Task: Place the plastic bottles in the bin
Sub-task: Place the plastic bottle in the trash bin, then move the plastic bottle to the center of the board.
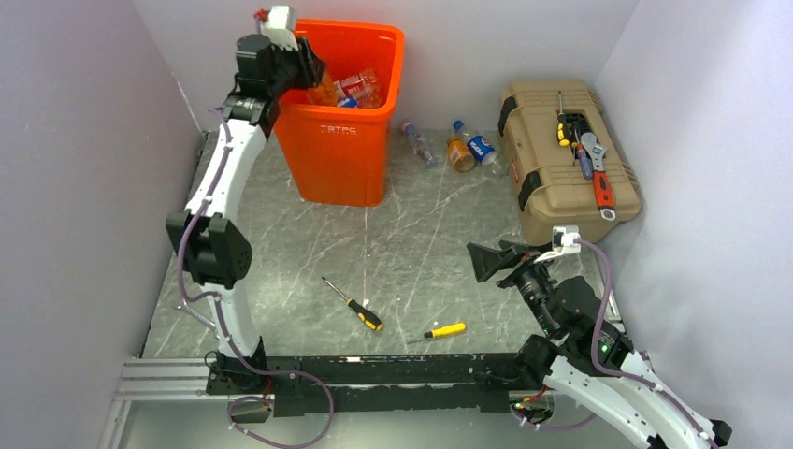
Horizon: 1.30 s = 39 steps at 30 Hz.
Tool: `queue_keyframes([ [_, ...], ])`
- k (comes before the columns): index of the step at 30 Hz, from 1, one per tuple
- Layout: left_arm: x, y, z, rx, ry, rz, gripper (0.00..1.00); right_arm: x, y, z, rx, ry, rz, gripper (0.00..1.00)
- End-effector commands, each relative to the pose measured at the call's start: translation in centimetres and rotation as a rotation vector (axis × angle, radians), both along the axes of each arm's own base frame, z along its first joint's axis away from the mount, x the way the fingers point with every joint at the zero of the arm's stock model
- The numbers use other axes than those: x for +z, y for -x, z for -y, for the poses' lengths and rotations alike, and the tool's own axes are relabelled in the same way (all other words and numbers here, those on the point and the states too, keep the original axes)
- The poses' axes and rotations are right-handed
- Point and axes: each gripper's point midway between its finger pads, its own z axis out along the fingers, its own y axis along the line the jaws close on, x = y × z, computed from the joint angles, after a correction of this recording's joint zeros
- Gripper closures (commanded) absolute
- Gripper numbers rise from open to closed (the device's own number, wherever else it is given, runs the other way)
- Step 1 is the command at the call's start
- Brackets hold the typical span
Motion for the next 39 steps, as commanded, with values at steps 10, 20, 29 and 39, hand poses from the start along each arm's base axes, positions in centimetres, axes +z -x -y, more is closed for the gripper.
queue_keyframes([
  [10,-8.0,1.7,4.2,-0.22,-0.101,-0.243,1.0,0.5,-0.7,-0.9,0.003,0.007,-0.002,0.01],
  [20,5.3,7.2,6.1,-0.366,0.124,0.021,0.0,0.6,-1.3,-1.3,-0.002,0.047,-0.014,0.0],
  [29,14.7,17.1,0.0,-0.119,0.148,0.284,0.0,1.3,-2.5,-1.9,-0.02,0.124,-0.025,0.0],
  [39,1.3,25.6,-10.0,0.346,-0.023,0.008,0.01,-0.2,-6.7,-2.5,-0.165,0.266,-0.107,0.0],
])
